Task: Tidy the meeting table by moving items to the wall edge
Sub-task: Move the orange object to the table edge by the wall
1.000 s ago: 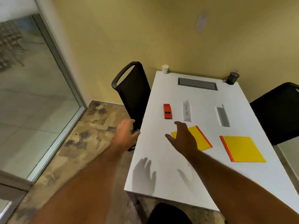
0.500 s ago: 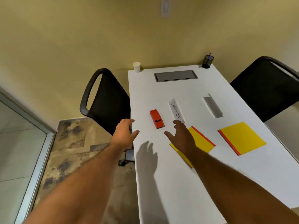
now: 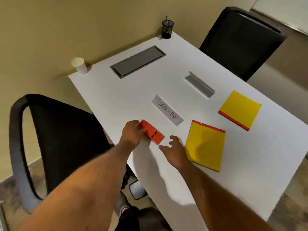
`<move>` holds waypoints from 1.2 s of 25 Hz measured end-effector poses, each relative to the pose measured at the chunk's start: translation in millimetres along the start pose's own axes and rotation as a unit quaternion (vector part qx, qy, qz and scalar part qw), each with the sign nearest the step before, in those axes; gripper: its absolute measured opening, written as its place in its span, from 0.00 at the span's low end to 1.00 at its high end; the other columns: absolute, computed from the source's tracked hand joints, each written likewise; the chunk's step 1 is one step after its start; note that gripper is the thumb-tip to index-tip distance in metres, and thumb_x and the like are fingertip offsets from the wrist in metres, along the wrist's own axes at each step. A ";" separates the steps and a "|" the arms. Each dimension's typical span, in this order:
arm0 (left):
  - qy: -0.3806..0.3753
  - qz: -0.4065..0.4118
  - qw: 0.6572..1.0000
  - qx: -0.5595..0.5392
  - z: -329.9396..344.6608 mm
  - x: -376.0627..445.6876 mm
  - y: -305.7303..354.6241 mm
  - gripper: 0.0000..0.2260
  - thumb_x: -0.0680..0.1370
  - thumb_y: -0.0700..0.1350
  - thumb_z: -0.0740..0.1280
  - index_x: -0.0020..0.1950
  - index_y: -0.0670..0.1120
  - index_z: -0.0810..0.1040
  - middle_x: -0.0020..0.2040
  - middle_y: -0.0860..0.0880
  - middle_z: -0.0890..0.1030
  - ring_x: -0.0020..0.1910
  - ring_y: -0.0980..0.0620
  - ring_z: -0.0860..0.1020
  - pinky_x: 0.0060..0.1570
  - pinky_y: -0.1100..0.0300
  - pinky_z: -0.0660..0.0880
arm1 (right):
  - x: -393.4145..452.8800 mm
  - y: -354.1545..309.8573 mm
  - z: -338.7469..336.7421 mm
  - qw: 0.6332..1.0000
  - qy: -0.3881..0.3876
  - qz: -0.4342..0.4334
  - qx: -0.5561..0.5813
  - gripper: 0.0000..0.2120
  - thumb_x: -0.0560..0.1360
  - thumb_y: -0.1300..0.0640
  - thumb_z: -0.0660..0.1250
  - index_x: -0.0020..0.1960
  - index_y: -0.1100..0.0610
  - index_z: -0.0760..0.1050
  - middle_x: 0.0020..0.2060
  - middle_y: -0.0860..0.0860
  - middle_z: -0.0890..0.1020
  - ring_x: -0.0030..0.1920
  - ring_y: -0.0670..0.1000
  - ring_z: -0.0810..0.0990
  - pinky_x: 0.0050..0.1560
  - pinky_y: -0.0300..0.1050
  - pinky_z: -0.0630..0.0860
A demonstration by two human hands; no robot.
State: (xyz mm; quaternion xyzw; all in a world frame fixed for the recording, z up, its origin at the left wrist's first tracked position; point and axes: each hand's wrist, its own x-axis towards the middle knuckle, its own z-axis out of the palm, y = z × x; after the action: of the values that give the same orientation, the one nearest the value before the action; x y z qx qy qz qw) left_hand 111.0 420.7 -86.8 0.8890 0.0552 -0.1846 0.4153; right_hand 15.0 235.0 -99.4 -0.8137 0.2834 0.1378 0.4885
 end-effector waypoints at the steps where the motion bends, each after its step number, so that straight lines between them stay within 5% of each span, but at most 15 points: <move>1: -0.025 0.008 1.000 0.006 -0.3 15.9 -4.9 0.15 0.78 0.48 0.69 0.63 0.46 0.79 0.63 0.45 0.80 0.65 0.40 0.77 0.65 0.49 0.73 | 5.8 -0.6 11.0 0.999 0.016 0.026 0.013 0.35 0.75 0.52 0.78 0.76 0.57 0.67 0.68 0.57 0.78 0.60 0.52 0.79 0.58 0.37 0.74; 4: -0.077 0.022 0.996 0.029 -3.5 43.5 -21.8 0.13 0.75 0.47 0.70 0.59 0.49 0.80 0.57 0.48 0.83 0.60 0.42 0.80 0.56 0.51 0.76 | 21.5 -10.3 40.3 0.998 0.039 0.054 0.009 0.33 0.75 0.50 0.77 0.74 0.58 0.68 0.62 0.53 0.79 0.60 0.54 0.83 0.60 0.47 0.79; 6: -0.108 0.049 0.992 0.045 -3.9 55.9 -31.0 0.10 0.72 0.48 0.69 0.52 0.53 0.79 0.47 0.54 0.83 0.50 0.47 0.81 0.45 0.57 0.73 | 29.4 -22.3 56.6 0.996 0.064 0.056 0.012 0.22 0.74 0.50 0.77 0.63 0.55 0.74 0.50 0.48 0.81 0.48 0.52 0.85 0.45 0.40 0.78; 9: -0.120 0.034 0.992 -0.022 -6.7 63.6 -29.5 0.13 0.75 0.45 0.68 0.59 0.52 0.79 0.48 0.54 0.83 0.50 0.49 0.81 0.46 0.59 0.72 | 28.5 -35.0 74.9 0.991 0.114 0.062 0.035 0.14 0.72 0.51 0.78 0.52 0.52 0.76 0.40 0.47 0.81 0.38 0.48 0.82 0.35 0.33 0.72; 12: -0.074 -0.011 0.991 -0.109 -16.4 63.1 -21.0 0.06 0.77 0.42 0.68 0.54 0.49 0.79 0.47 0.53 0.83 0.52 0.47 0.83 0.49 0.57 0.78 | 12.2 -45.9 79.3 0.980 0.149 0.075 0.107 0.14 0.72 0.53 0.78 0.55 0.49 0.77 0.49 0.46 0.80 0.44 0.45 0.83 0.44 0.34 0.81; 15: -0.056 -0.005 0.984 -0.167 -38.3 54.3 -4.5 0.04 0.79 0.40 0.68 0.53 0.45 0.80 0.50 0.49 0.84 0.54 0.43 0.83 0.59 0.46 0.80 | -11.3 -66.4 69.9 0.970 0.183 0.047 0.151 0.27 0.73 0.57 0.77 0.70 0.49 0.74 0.63 0.48 0.76 0.61 0.52 0.81 0.64 0.53 0.81; 21: -0.059 0.034 0.973 -0.222 -101.9 26.5 32.6 0.09 0.81 0.42 0.69 0.60 0.45 0.83 0.54 0.40 0.85 0.53 0.37 0.83 0.61 0.38 0.80 | -35.8 -120.9 41.9 0.954 0.227 -0.054 0.190 0.31 0.74 0.62 0.78 0.75 0.55 0.72 0.69 0.52 0.79 0.62 0.55 0.81 0.64 0.56 0.81; 26: -0.013 0.047 0.950 -0.307 -171.7 8.4 49.0 0.04 0.80 0.41 0.71 0.53 0.47 0.84 0.49 0.44 0.86 0.48 0.45 0.84 0.48 0.52 0.83 | -44.2 -169.0 41.4 0.932 0.174 -0.096 0.302 0.21 0.76 0.58 0.76 0.66 0.48 0.76 0.64 0.47 0.81 0.60 0.50 0.83 0.63 0.49 0.80; 30: 0.006 0.054 0.940 -0.338 -203.8 21.9 48.6 0.05 0.81 0.41 0.71 0.56 0.43 0.84 0.49 0.44 0.86 0.47 0.46 0.84 0.46 0.55 0.82 | -39.6 -196.9 63.2 0.911 0.108 -0.047 0.396 0.26 0.76 0.56 0.77 0.71 0.50 0.71 0.65 0.54 0.79 0.62 0.54 0.82 0.63 0.54 0.82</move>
State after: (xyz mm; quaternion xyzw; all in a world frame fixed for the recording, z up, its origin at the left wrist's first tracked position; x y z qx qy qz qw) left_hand 201.1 542.6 59.5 0.6994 0.0687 -0.1271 0.7000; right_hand 103.9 374.4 31.0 -0.5759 0.3274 -0.0970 0.7428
